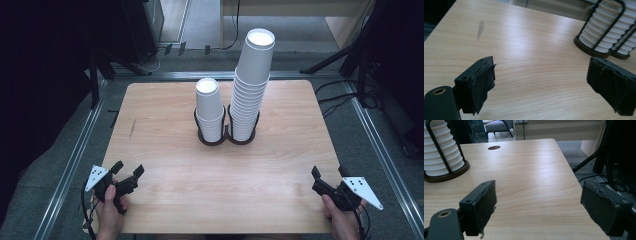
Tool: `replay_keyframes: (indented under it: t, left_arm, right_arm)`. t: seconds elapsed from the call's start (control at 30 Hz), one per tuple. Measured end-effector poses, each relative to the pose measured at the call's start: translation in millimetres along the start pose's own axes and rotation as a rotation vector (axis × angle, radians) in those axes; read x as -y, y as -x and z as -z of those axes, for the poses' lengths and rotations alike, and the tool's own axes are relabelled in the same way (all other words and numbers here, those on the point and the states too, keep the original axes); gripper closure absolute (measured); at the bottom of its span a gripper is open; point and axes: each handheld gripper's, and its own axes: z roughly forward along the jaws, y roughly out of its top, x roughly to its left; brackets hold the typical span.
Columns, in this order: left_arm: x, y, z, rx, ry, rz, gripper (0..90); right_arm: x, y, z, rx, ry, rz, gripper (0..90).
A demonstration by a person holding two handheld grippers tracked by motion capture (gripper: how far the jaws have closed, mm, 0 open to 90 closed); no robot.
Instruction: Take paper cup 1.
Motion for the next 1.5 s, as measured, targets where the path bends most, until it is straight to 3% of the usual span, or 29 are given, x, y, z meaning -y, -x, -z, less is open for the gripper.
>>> replay_keyframes:
  t: [0.1,0.17,0.4,0.53,0.67,1.03,1.37,1.5]
  left_arm:
    - [-1.5,-4.7,-1.4,0.003,-0.004,0.041,7.6]
    - [-1.9,-6.3,-1.9,0.028,-0.005,0.051,1.8]
    - [-0.6,-2.2,-0.8,0.029,-0.02,0.024,1.8]
    - [0.4,1.0,-0.9,0.022,-0.028,-0.001,1.8]
    - [1.5,3.5,-0.9,0.008,-0.031,-0.016,1.8]
    - [1.8,4.4,-1.2,0.007,-0.032,-0.024,1.8]
    - [-1.0,7.9,-4.7,-0.042,-0.051,-0.044,1.8]
    - [-3.8,12.2,-7.1,-0.022,-0.06,-0.035,1.8]
  right_arm:
    - [-0.2,0.4,-0.4,-0.021,0.0,-0.004,13.5]
    - [-0.6,-0.2,-1.0,-0.029,-0.003,0.01,13.5]
    - [-5.9,-0.8,-6.0,-0.033,-0.032,0.036,13.6]
    - [-13.6,-5.0,-5.7,-0.043,-0.021,-0.007,13.6]
    - [-32.2,-18.4,-6.0,-0.085,-0.012,-0.031,13.6]
    - [-81.1,-55.7,-6.0,-0.178,0.019,0.044,13.7]
    - [-116.3,-79.5,-14.2,-0.218,0.051,0.063,13.0]
    - [-127.4,-89.0,-16.3,-0.233,0.059,0.085,11.3]
